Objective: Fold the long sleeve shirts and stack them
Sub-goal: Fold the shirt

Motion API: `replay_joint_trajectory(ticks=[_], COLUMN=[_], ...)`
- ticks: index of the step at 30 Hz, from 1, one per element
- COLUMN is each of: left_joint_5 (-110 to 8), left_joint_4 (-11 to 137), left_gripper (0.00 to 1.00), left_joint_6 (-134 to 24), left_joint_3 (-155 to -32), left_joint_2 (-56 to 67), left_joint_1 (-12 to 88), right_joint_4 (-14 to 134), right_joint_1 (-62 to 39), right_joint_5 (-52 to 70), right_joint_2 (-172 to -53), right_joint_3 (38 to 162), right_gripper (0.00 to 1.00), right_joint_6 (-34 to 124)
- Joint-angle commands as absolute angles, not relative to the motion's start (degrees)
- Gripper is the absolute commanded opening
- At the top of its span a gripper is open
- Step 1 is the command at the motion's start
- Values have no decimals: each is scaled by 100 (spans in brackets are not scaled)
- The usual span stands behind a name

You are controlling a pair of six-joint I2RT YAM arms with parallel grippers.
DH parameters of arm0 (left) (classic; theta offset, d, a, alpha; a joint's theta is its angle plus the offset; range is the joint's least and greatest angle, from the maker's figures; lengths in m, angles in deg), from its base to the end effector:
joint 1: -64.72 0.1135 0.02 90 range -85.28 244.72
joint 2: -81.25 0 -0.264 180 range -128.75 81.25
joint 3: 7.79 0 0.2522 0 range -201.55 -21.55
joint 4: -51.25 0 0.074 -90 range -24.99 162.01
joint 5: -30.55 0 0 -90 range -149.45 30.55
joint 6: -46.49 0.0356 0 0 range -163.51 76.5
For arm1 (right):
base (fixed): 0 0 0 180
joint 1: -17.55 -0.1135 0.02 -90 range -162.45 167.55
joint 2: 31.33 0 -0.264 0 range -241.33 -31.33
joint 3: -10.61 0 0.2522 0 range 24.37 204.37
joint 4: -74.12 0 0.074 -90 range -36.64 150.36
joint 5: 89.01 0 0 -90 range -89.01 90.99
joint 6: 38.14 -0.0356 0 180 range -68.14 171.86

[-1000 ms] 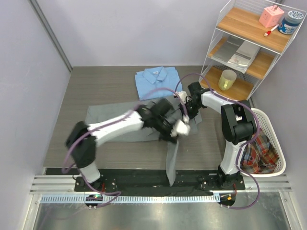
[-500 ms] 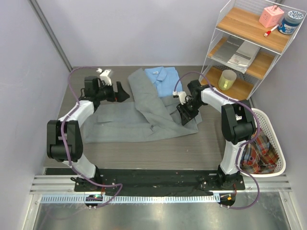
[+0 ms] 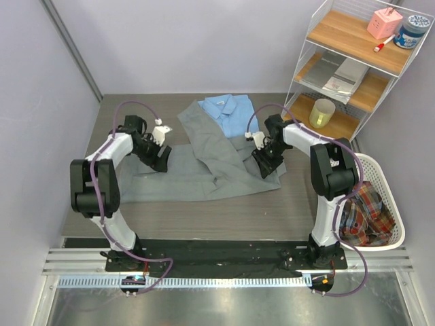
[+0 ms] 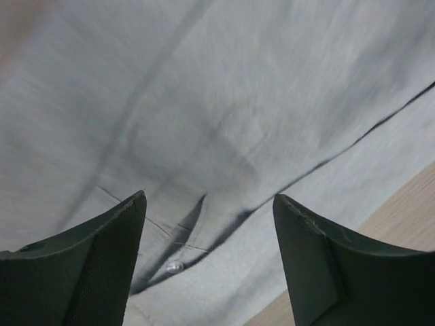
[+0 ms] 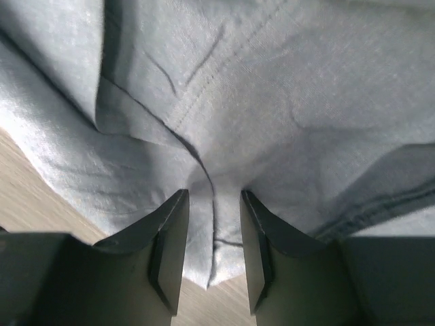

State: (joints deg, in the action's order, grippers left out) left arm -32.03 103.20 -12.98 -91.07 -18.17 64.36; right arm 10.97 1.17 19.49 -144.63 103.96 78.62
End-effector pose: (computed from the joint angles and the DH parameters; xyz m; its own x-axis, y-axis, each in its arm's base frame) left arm 0.3448 -0.0186 0.2059 -0.7090 0.4554 -0.5385 0.6241 0.7607 -0.1785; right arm 0.3561 0.1164 0.1629 -0.7136 -0.6548 -0.2491 -0.7003 0.6767 0.2272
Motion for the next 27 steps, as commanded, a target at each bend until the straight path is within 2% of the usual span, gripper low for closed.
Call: replay_joint_trajectory(ticks=[1,3,4,7,12,14,17,18,19,20,21,23,27], left_joint_5=[-3809,-3880,-3915,-3880,-3898,-3801,-3172,-2985,-2835,-2451,-2273,-1747,-1340], left_joint_4=[11632,11818,12001,12230,12898,13215,13522,13454,13270,12694,12358,11237,9869], left_gripper=[72,68,62,53,44,44,54,65,70,74,87,100,100], left_joint_6=[-264,-167,-115,8,307,448,703,668,555,197,-24,-777,-2062], left_joint_3=[-9064,-8958,-8810,-8398,-7930,-7860,-8226,-8420,-8587,-8954,-9132,-9509,-11053], left_joint_2=[-2123,-2158,-2149,-1930,-1289,-974,-665,-516,-462,-444,-549,-786,-2024], left_joint_1=[6445,6445,6445,6445,6410,6419,6454,6445,6602,6603,6603,6595,6542], right_joint_4=[868,763,727,534,139,-89,-196,-161,-22,67,155,471,1174], right_joint_1=[120,120,103,50,6,6,6,14,6,6,6,6,6], right_joint_5=[1760,1813,1830,1865,1919,2023,2217,2278,2435,2533,2664,2919,3201], right_joint_2=[-14612,-14489,-14454,-14243,-13621,-13417,-13127,-13091,-13065,-13091,-13134,-13292,-13530], right_joint_3=[10321,10120,10040,9776,9196,9125,9457,9598,9756,10071,10222,10557,10882], right_gripper=[41,41,41,41,41,41,41,41,41,41,41,42,45], right_joint_6=[8042,8095,8147,8262,8569,8727,8754,8746,8702,8571,8500,8246,7832])
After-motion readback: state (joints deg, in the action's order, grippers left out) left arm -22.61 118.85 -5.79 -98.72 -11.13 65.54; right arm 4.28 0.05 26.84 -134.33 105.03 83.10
